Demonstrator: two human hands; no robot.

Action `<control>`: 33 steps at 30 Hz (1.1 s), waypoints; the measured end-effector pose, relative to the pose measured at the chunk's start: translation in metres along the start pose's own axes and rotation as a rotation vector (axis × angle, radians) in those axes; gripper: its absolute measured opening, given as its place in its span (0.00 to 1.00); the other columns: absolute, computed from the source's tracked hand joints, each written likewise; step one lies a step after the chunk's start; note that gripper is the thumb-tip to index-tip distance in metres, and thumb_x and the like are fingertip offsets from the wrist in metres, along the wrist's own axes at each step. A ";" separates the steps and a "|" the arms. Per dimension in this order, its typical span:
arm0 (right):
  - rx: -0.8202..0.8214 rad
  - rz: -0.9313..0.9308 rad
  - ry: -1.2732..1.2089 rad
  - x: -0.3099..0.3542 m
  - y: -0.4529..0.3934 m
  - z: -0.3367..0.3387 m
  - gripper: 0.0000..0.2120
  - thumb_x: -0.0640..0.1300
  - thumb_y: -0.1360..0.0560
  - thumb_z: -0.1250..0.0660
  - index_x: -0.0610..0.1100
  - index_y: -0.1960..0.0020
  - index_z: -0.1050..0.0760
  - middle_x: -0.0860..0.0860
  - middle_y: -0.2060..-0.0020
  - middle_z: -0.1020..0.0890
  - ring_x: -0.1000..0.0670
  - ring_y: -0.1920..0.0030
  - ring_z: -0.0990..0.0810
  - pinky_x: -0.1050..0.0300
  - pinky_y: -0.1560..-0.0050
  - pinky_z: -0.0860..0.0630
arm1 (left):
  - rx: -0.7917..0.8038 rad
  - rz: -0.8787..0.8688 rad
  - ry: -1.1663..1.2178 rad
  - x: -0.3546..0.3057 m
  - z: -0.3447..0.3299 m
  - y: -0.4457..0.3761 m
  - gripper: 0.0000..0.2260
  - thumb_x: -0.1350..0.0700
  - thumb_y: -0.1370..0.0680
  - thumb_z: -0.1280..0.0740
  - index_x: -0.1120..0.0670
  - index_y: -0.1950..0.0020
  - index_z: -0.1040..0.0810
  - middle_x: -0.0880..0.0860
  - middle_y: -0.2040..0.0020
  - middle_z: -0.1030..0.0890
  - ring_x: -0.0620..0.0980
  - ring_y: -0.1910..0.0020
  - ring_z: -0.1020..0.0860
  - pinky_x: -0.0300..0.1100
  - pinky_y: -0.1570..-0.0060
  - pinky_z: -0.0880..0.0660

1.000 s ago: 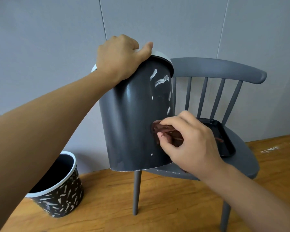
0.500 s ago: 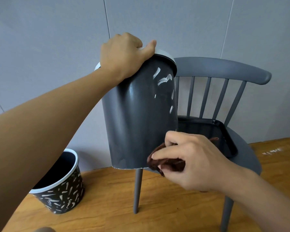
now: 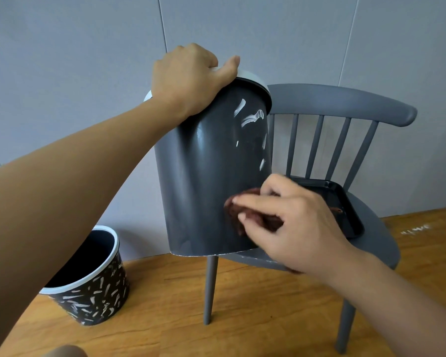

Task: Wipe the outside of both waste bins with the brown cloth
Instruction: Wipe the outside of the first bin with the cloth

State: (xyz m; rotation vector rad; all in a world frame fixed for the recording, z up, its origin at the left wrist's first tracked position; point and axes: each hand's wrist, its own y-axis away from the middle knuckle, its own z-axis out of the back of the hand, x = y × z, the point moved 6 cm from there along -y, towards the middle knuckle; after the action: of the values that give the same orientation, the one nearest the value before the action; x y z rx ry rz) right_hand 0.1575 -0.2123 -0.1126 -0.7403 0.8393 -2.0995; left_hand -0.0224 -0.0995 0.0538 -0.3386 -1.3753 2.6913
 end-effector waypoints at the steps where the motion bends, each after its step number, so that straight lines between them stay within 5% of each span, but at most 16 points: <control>1: -0.052 -0.019 0.007 -0.003 -0.002 0.001 0.15 0.49 0.22 0.29 0.50 0.38 0.14 0.54 0.57 0.26 0.52 0.60 0.23 0.53 0.61 0.19 | -0.001 -0.001 0.000 0.000 0.000 0.000 0.27 0.34 0.24 0.43 0.54 0.68 0.44 0.55 0.71 0.42 0.57 0.67 0.40 0.49 0.69 0.45; 7: 0.286 0.216 -0.002 0.019 0.015 -0.013 0.10 0.49 0.26 0.28 0.55 0.46 0.13 0.58 0.61 0.30 0.57 0.62 0.29 0.59 0.65 0.26 | -0.003 0.003 0.000 0.001 0.001 0.001 0.27 0.34 0.24 0.43 0.55 0.68 0.43 0.56 0.71 0.40 0.58 0.67 0.37 0.49 0.66 0.39; 15: -0.439 -0.168 -0.068 -0.026 -0.049 0.054 0.11 0.48 0.25 0.25 0.50 0.44 0.14 0.54 0.54 0.18 0.56 0.53 0.19 0.72 0.51 0.27 | -0.021 -0.058 0.020 -0.009 0.011 0.013 0.28 0.36 0.21 0.42 0.57 0.69 0.40 0.56 0.74 0.36 0.60 0.68 0.34 0.48 0.66 0.38; 18: -0.450 -0.143 -0.047 -0.024 -0.077 0.044 0.12 0.50 0.26 0.25 0.50 0.43 0.14 0.53 0.54 0.19 0.56 0.53 0.20 0.65 0.49 0.24 | -0.027 -0.053 0.042 -0.009 0.013 0.018 0.28 0.36 0.20 0.41 0.57 0.69 0.41 0.55 0.74 0.37 0.59 0.69 0.36 0.48 0.67 0.38; 23: -0.232 0.158 0.215 0.017 -0.063 0.008 0.19 0.53 0.24 0.28 0.46 0.37 0.16 0.46 0.49 0.24 0.46 0.51 0.24 0.48 0.54 0.23 | -0.030 -0.033 0.141 0.006 0.012 0.020 0.27 0.35 0.23 0.43 0.56 0.69 0.44 0.55 0.74 0.42 0.58 0.69 0.39 0.48 0.69 0.41; 28: -0.082 0.145 0.300 0.016 -0.048 0.009 0.26 0.56 0.21 0.41 0.53 0.26 0.25 0.45 0.33 0.27 0.42 0.42 0.28 0.40 0.43 0.28 | 0.009 -0.054 0.125 0.005 0.012 0.019 0.28 0.33 0.24 0.46 0.57 0.69 0.43 0.55 0.75 0.40 0.57 0.71 0.37 0.48 0.69 0.40; 33: -0.102 0.123 0.280 0.010 -0.039 0.010 0.25 0.53 0.20 0.39 0.54 0.23 0.27 0.48 0.36 0.27 0.45 0.43 0.26 0.41 0.44 0.25 | 0.008 -0.086 0.100 -0.006 0.011 0.020 0.30 0.31 0.24 0.46 0.56 0.71 0.42 0.53 0.77 0.39 0.53 0.73 0.36 0.46 0.69 0.42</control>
State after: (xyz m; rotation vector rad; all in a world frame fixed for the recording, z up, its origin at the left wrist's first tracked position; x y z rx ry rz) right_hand 0.1426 -0.2032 -0.0748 -0.4384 1.1206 -2.0897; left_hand -0.0187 -0.1207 0.0448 -0.3974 -1.3201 2.5733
